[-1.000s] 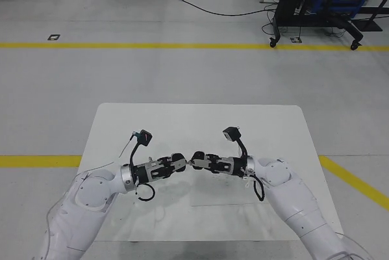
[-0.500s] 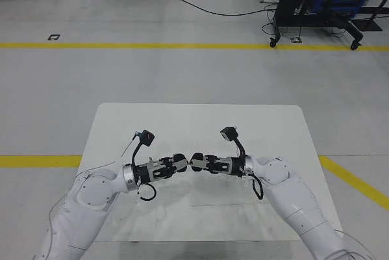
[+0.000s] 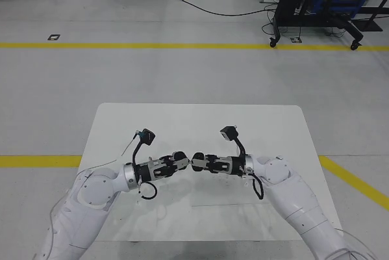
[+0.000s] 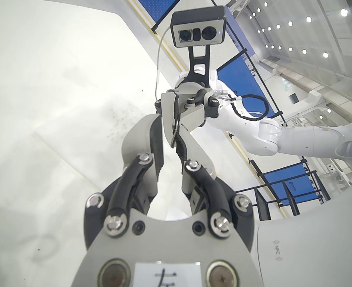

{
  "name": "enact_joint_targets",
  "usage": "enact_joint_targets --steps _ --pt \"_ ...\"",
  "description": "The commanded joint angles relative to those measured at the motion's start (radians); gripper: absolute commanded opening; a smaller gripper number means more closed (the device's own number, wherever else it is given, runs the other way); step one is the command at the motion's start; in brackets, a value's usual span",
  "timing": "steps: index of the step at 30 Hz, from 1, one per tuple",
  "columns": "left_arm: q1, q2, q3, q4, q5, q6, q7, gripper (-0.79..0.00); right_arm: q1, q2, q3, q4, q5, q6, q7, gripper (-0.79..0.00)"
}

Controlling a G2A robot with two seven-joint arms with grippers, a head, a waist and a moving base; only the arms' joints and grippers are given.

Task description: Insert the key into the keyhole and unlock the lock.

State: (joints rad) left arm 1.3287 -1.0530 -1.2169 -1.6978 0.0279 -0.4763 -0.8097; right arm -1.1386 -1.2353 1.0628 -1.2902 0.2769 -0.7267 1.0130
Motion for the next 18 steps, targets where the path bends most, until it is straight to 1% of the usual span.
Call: enact_joint_targets --steps 1,4,9,11,12,18 --pt "0.000 0.000 0.000 0.000 0.000 0.000 -0.001 0.000 -0.006 0.005 0.014 0.002 0.001 -0.011 -0.002 -0.785" --pt "0.000 0.000 0.000 0.000 0.000 0.000 -0.001 0.000 -0.026 0.019 0.060 0.004 0.008 -0.039 -0.001 -0.785" --pt "0.000 0.000 0.000 0.000 0.000 0.000 -0.001 0.000 -0.078 0.051 0.175 -0.006 0.021 -0.082 -0.001 -0.785" --pt "0.000 0.000 0.000 0.000 0.000 0.000 -0.001 0.000 -0.105 0.064 0.224 -0.021 0.037 -0.103 -0.023 -0.785" --pt "0.000 0.000 0.000 0.000 0.000 0.000 -0.001 0.000 -0.121 0.068 0.250 -0.023 0.062 -0.132 -0.051 -0.785" --pt "-0.001 0.000 -0.002 -0.003 0.004 0.002 0.006 0.000 -0.121 0.068 0.250 -0.023 0.062 -0.132 -0.051 -0.785"
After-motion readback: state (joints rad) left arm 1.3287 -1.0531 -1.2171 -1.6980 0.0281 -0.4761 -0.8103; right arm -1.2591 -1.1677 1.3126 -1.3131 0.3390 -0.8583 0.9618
